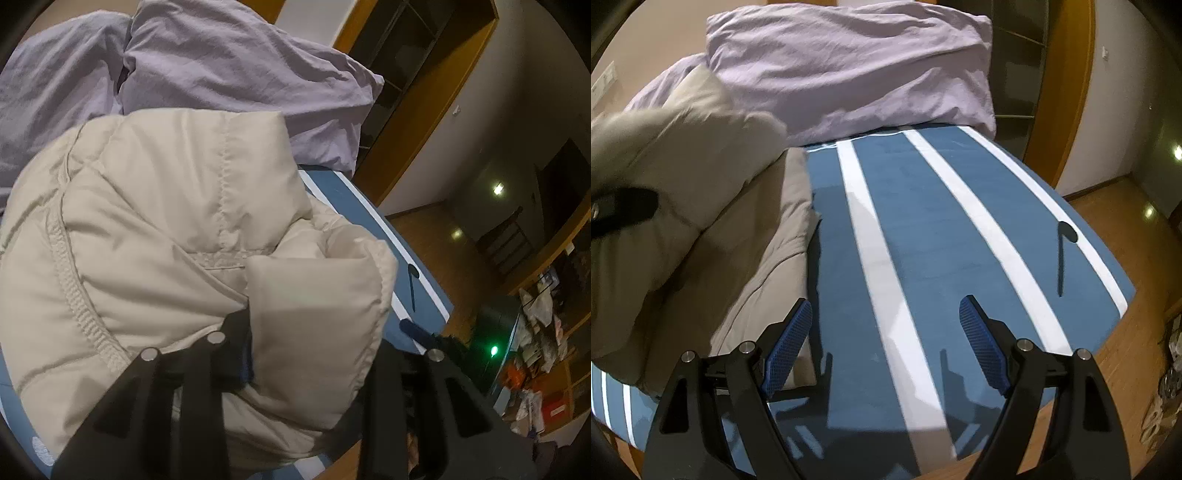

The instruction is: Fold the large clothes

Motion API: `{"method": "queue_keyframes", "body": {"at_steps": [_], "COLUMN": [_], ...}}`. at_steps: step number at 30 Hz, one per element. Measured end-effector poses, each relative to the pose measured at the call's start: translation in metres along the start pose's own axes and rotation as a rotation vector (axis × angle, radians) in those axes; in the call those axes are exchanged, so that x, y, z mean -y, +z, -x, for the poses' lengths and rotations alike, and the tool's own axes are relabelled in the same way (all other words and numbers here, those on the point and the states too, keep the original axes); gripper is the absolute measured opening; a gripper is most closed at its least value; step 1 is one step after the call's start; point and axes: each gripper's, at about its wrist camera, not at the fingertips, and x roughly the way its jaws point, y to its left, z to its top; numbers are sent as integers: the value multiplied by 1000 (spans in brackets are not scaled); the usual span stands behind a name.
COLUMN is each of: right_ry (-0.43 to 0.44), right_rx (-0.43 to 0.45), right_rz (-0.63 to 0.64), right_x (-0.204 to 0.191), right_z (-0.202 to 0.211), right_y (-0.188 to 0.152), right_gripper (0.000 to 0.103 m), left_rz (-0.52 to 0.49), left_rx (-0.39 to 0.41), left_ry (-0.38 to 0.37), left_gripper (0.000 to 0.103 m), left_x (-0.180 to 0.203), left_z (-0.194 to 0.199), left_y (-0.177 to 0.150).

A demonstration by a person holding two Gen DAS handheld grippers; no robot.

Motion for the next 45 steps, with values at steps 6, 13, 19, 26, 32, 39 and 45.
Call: {"method": "queue_keyframes", "body": {"at_steps": [6,13,19,26,32,39,45], "right_ry": [-7,1,15,36,43,42,45], "right_rx": [30,68,78,69,53,39,40], "right_rz": [-7,8,23,41,26,9,-6], "right_x": [3,1,-5,-11,-8,-2,0], "right_z": [10,27,33,32,29,25,25], "right_y": [6,15,22,26,28,32,42], "right_gripper": [83,84,84,84,84,84,84], "left_rz": [12,62,101,196,291,376,377], "left_rx": [32,115,182,167,192,167,122], "left_ry": [-31,-50,47,190,292,352,321], "left_gripper": [69,77,79,79,79,79,79], "left_x": [2,-12,-41,-96,-141,-173,-168], "left_z": [25,71,101,100,103,87,58], "left_y": [0,7,12,12,11,7,-6]}}
